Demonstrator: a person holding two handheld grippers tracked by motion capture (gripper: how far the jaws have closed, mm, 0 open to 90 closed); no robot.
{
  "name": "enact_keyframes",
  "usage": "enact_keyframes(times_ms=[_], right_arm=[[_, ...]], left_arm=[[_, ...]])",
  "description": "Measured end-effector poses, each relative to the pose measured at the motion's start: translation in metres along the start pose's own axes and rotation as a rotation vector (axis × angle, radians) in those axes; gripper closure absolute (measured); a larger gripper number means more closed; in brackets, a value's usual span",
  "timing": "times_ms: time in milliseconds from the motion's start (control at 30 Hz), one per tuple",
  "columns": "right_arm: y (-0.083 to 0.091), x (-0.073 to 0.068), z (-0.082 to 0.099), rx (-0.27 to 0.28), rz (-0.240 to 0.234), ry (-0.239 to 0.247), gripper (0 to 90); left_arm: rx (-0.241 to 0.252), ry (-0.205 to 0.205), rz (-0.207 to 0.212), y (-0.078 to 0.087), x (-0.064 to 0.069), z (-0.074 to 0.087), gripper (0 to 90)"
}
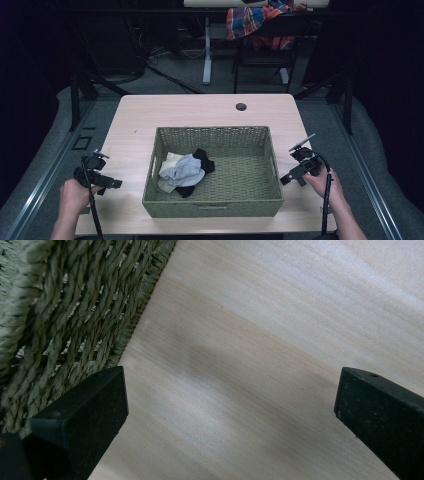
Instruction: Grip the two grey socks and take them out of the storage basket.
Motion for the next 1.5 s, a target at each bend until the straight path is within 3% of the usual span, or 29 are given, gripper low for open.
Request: enact_keyframes(times_ms=[300, 433, 533, 700, 833, 900, 967, 1133, 1167, 1233, 1267, 1367, 1400, 1500], right_arm=[[-0.001, -0.002, -0.001, 0.017, -0.018, -0.01, 0.5], [0.0, -0.002, -0.001, -0.001, -0.005, 0.006, 0.5], [0.0, 0.0, 0.0, -0.016, 0.019, 0.017, 0.5], [-0.001, -0.001, 0.0, -0.005, -0.003, 0.004, 0.5], [-0.001, 0.0, 0.0, -0.005, 0.007, 0.012, 0.5], [-0.003, -0.002, -0.002, 0.018, 0.004, -0.008, 0.5], [-0.002, 0.0, 0.0, -0.016, 0.014, 0.017, 0.5], [0.0, -0.001, 0.0, -0.01, 0.012, 0.016, 0.5], [-0.001, -0.002, -0.002, 0.021, 0.006, -0.006, 0.5], [0.002, -0.001, -0.001, -0.004, 0.011, 0.015, 0.5], [0.0, -0.003, -0.003, 0.028, 0.0, -0.009, 0.5], [0.0, -0.004, -0.003, 0.032, 0.003, -0.016, 0.5], [0.002, -0.002, -0.001, 0.001, 0.007, 0.01, 0.5], [0.0, -0.002, -0.003, 0.029, 0.011, -0.009, 0.5]], left_arm=[[-0.008, -0.026, -0.002, 0.0, 0.005, -0.001, 0.2], [-0.033, 0.004, -0.019, -0.001, 0.0, 0.003, 0.2], [-0.019, 0.042, -0.031, 0.002, -0.005, 0.003, 0.2], [-0.027, 0.037, -0.038, 0.004, -0.003, 0.002, 0.3], [-0.035, 0.071, -0.052, 0.007, -0.003, 0.001, 0.2], [-0.028, 0.075, -0.05, 0.012, -0.002, 0.0, 0.3], [-0.013, 0.068, -0.048, 0.018, 0.001, -0.003, 0.2], [0.008, 0.049, -0.032, 0.029, 0.009, -0.008, 0.2], [0.008, 0.049, -0.032, 0.029, 0.009, -0.008, 0.2], [0.023, 0.037, -0.02, 0.036, 0.014, -0.011, 0.1], [0.027, 0.023, -0.016, 0.042, 0.019, -0.012, 0.1], [0.033, 0.013, -0.007, 0.048, 0.023, -0.013, 0.1], [0.042, 0.006, -0.007, 0.053, 0.025, -0.015, 0.1], [0.055, -0.002, -0.001, 0.058, 0.027, -0.017, 0.0]])
Point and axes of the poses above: each handheld gripper's, and its own axes: y roughly backward along the jaws, z roughly out of its underside, x roughly to its right, the point moved 10 cm from there along -y, roughly forward along the jaws, and after that the axes turned 10 degrees about -x, right-handed, at the moved point
